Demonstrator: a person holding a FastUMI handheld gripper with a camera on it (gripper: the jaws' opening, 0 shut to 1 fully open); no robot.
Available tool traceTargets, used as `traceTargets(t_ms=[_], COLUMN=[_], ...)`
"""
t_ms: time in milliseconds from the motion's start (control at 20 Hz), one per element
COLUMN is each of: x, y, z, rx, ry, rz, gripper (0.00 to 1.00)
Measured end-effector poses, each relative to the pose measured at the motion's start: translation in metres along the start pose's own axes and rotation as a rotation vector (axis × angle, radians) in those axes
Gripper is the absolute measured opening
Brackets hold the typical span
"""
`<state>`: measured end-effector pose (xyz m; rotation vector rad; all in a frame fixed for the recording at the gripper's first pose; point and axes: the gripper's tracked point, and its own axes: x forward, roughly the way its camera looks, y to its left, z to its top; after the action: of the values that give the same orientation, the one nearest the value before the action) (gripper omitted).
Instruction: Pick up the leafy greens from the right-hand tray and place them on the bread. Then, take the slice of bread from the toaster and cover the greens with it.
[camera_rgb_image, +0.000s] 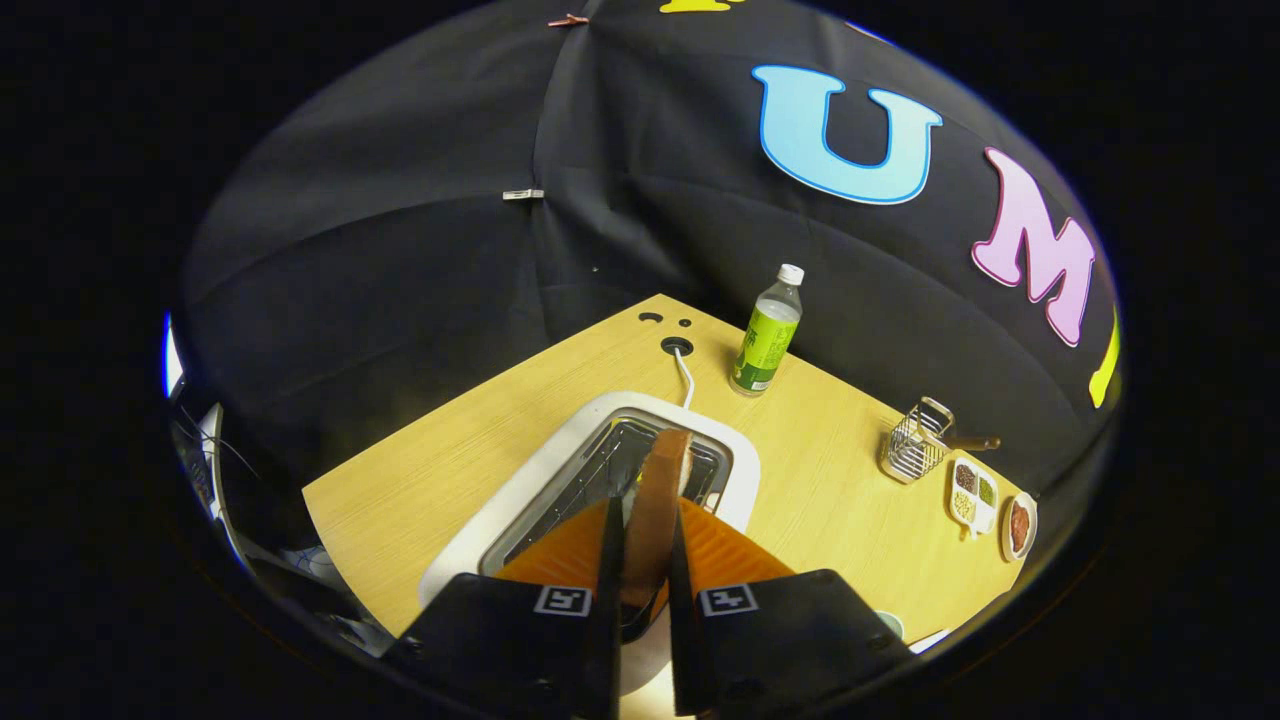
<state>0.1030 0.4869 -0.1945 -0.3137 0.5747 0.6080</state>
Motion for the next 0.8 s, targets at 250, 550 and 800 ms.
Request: traceTargets(t_ms=[250,550,800], x=[-0.008,-0.034,-0.069], y=[0.003,-0.003,-0.026], z=[0.008,0.036,0.064], rx=[-0.012,0.044,0.127], ry=[-0.02,-0.079,-0.148], rz=[0.051,0.07,0.067], gripper=[0.15,0.14,0.14])
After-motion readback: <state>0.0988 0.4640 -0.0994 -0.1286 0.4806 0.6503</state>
